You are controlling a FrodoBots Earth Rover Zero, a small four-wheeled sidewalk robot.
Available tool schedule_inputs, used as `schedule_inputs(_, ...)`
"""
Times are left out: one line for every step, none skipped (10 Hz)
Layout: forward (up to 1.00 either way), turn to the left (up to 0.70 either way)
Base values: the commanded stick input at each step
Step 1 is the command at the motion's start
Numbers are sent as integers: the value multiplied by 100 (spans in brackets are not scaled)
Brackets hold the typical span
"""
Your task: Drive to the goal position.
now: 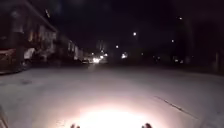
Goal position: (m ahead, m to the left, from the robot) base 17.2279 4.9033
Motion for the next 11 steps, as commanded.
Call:
schedule_inputs(70,0)
schedule_inputs(70,0)
schedule_inputs(70,0)
schedule_inputs(70,0)
schedule_inputs(70,0)
schedule_inputs(70,0)
schedule_inputs(70,0)
schedule_inputs(70,0)
schedule_inputs(70,0)
schedule_inputs(70,0)
schedule_inputs(70,0)
